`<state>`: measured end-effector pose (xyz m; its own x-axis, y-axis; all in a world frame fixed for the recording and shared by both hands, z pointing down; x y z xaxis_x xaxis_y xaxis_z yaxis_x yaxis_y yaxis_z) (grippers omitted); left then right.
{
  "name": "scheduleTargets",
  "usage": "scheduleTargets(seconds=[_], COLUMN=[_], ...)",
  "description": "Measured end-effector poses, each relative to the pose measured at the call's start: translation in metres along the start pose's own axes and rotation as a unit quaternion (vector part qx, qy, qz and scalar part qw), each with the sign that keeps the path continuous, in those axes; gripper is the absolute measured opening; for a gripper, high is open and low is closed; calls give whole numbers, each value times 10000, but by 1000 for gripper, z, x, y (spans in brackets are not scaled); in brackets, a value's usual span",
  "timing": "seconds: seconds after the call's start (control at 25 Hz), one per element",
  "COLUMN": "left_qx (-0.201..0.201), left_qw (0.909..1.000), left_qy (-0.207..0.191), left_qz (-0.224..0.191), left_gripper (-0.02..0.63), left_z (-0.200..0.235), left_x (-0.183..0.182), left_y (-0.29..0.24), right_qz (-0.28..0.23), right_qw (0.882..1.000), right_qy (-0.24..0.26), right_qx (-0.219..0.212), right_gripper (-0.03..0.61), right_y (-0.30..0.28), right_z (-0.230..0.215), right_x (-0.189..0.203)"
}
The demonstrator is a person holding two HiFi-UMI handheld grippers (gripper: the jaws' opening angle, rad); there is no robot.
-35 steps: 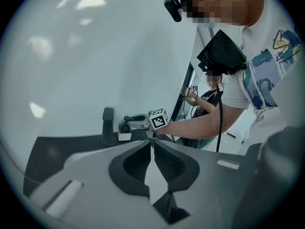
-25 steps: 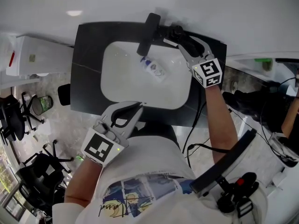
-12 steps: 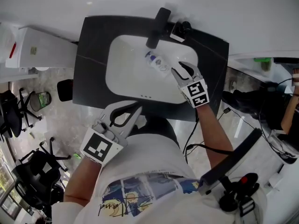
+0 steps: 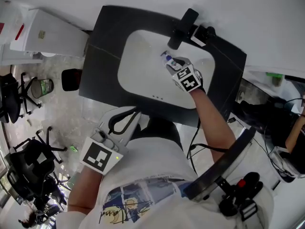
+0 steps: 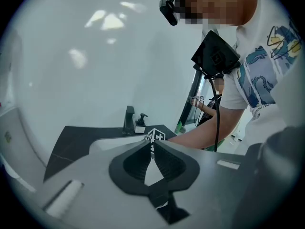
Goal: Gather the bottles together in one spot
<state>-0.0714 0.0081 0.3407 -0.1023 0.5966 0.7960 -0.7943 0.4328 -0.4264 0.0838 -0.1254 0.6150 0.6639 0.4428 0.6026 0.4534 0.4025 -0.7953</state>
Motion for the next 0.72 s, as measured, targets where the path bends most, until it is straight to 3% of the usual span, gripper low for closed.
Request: scheduleTargets(seconds=[0.48,0.72], left_qx=[-637,-750], left_qw=[9967,9955], left_qy=[496,576], left_qz=[-95,-40], left_gripper=[26,26], left_z=[18,24], left_x=[10,15], left_y=[10,6], right_qz=[854,1260], right_qw=[9946,9905], right_qy=[486,335], right_qx=[-334,-437], right_gripper=[159,153], right_y=[-86,-104], right_z=[-28,-29], right_x=[23,29])
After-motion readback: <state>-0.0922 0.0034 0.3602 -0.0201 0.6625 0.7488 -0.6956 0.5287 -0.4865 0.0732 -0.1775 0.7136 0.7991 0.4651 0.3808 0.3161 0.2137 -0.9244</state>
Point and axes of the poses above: the fingertips, and each gripper's own axes: y backward along the fingers, z to its left, x out of its underside, the point moved 3 cm from there along y, backward along the fingers, and after that the axes turned 11 degrees about y, right-handed, at the moved point
